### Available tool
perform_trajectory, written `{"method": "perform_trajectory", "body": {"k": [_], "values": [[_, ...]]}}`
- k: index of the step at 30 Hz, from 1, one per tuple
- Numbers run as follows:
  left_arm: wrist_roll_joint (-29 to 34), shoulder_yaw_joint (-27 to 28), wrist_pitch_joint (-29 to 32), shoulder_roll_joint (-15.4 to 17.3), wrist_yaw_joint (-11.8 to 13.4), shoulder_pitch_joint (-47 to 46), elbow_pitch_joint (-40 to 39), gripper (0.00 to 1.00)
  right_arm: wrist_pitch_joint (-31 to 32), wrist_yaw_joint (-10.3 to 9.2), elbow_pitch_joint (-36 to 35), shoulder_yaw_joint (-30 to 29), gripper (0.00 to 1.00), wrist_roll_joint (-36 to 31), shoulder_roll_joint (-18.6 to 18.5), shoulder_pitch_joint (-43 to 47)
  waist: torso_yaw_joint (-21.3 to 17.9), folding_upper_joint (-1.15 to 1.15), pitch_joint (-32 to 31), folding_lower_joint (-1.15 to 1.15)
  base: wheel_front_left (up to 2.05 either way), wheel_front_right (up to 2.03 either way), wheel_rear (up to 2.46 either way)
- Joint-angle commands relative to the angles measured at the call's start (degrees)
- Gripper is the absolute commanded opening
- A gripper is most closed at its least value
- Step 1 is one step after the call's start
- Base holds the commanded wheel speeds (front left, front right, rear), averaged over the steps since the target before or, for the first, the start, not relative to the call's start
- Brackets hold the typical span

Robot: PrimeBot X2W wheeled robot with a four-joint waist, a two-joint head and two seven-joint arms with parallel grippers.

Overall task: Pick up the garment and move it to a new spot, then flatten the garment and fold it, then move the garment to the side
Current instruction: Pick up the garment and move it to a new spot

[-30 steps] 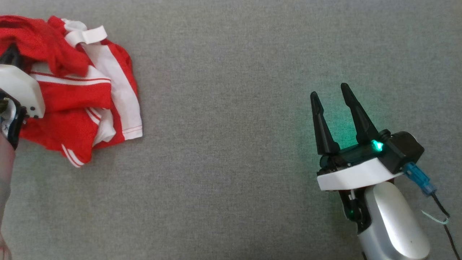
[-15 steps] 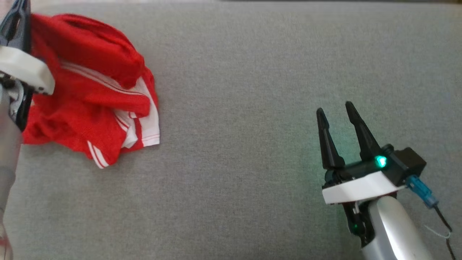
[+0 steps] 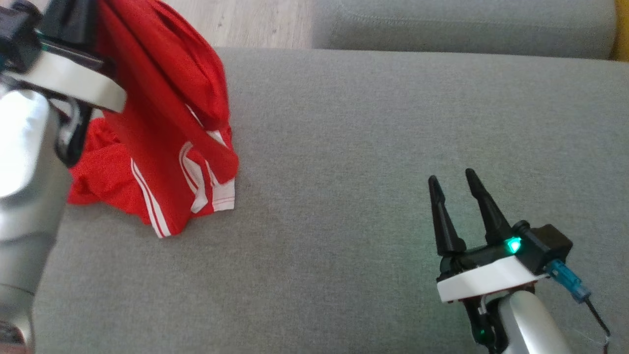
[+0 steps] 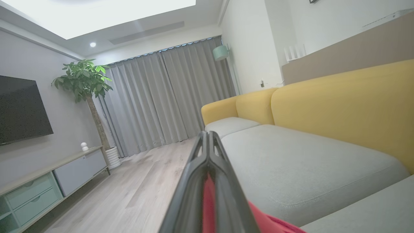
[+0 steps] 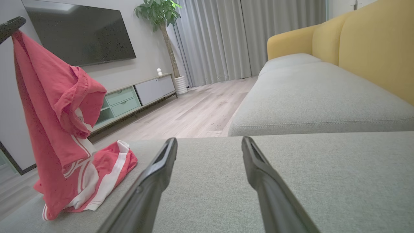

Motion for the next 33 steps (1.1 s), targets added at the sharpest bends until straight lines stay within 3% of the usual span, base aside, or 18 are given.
{"method": "perform_trajectory", "body": {"k": [1,9,18,26,32,33], "values": [[0.3,2.1,-0.3,1.6,0.5,-1.8,-3.1,0.0,-0.6,-0.04,-1.6,1.7,1.0,0.4,-0.1,-0.8,-0.6,0.0,-0.9,0.01,0.0,0.0,0.0],[-0.3,-0.5,1.2,-2.6,1.3,0.4,-13.3,0.0,-0.6,-0.04,-1.8,2.8,1.0,1.1,-0.1,-0.7,-5.1,0.0,-2.7,0.01,0.0,0.0,0.0],[-0.9,-4.0,4.3,-10.2,2.3,-3.1,-20.9,0.0,-0.6,-0.04,-2.8,4.1,1.0,2.6,-0.1,-2.2,-12.1,0.0,-0.1,0.01,0.0,0.0,0.0],[-0.4,-6.7,4.7,-15.8,2.5,-7.2,-19.8,0.0,-0.6,-0.04,-3.7,5.2,1.0,4.2,-0.1,-4.2,-18.8,0.0,3.4,0.01,0.0,0.0,0.0],[-0.8,-8.6,2.7,-19.1,2.3,-7.0,-12.3,0.0,-0.6,-0.04,-3.8,5.4,1.0,5.1,-0.1,-5.2,-24.1,0.0,5.6,0.01,0.0,0.0,0.0],[-1.0,-9.0,2.5,-19.4,2.1,-6.6,-10.3,1.0,-0.6,-0.04,-3.9,5.4,1.0,5.2,-0.1,-5.4,-24.8,0.0,5.8,0.01,0.0,0.0,0.0]]}}
